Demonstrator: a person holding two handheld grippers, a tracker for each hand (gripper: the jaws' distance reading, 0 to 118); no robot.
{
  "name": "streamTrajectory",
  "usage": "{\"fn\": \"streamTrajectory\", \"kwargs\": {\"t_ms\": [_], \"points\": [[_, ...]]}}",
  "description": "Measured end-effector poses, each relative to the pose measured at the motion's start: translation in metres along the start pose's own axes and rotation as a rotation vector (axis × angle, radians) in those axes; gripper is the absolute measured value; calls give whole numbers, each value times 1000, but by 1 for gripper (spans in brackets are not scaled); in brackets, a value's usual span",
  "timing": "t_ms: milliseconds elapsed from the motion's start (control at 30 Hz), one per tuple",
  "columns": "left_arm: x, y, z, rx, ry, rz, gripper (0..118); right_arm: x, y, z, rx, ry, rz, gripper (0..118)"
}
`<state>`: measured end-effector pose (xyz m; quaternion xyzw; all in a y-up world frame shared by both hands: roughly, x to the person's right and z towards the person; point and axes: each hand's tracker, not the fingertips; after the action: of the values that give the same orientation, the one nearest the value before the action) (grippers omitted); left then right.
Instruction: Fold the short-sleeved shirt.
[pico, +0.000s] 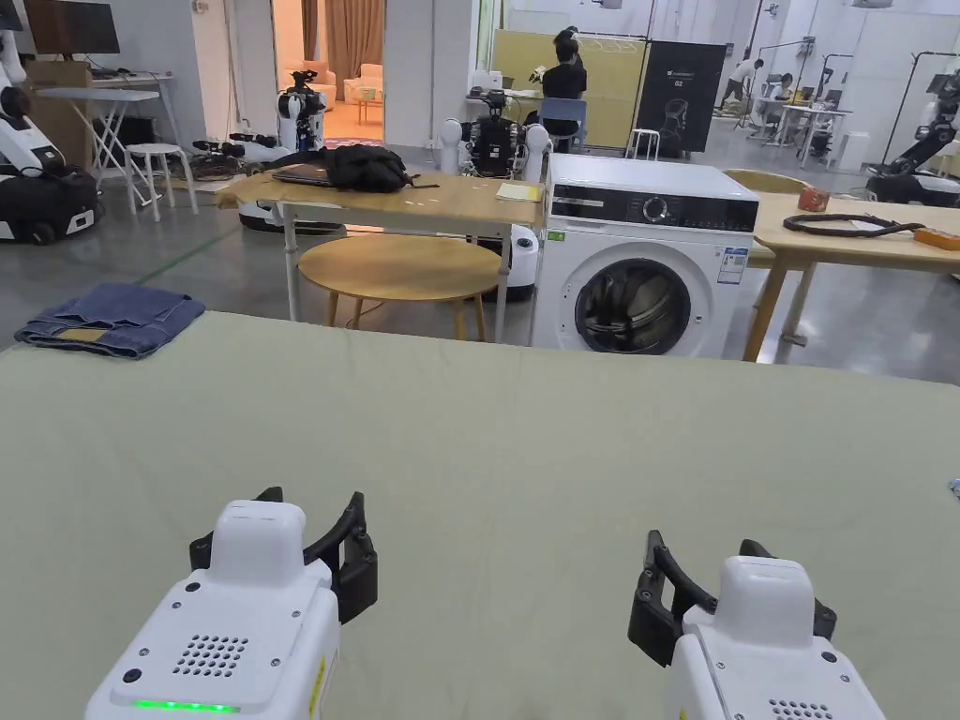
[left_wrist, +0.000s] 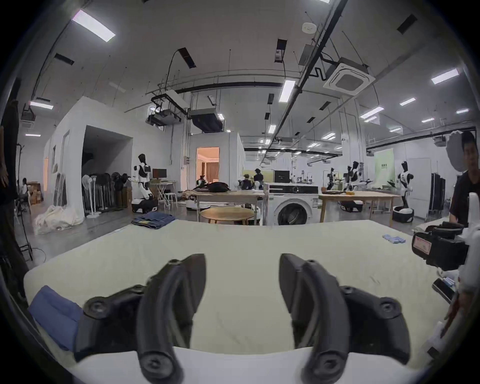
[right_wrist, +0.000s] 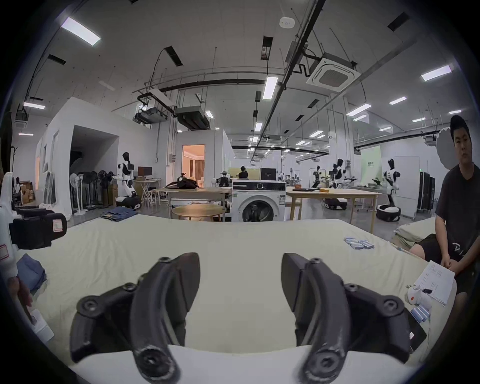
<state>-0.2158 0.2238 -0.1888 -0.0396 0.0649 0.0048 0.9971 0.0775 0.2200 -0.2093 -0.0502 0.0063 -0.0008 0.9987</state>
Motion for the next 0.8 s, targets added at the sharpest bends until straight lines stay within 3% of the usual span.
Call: {"fn": "streamTrajectory", "kwargs": {"t_ms": [67, 133, 167, 500, 567, 667, 800], "points": [[2, -1, 1, 5, 20, -8, 67, 0, 0, 1, 7, -21, 4, 77], [-1, -1, 3, 17, 24, -1, 70, 1, 1, -1, 1, -29, 2, 93], [-1, -1, 4, 23, 30, 6, 71, 0, 2, -1, -3, -35, 1, 94], [-18, 4, 8, 57, 36, 67, 71, 5, 8, -4, -14, 33, 3, 94], [-20, 6, 9, 60, 35, 67, 71, 1, 11, -6, -48, -37, 23, 94], [-22, 7, 9, 76, 24, 81, 71, 1, 10, -8, -44, -39, 33, 94], [-23, 7, 10, 71, 8, 88, 71, 5, 12, -8, -57, 27, -24, 94]]}}
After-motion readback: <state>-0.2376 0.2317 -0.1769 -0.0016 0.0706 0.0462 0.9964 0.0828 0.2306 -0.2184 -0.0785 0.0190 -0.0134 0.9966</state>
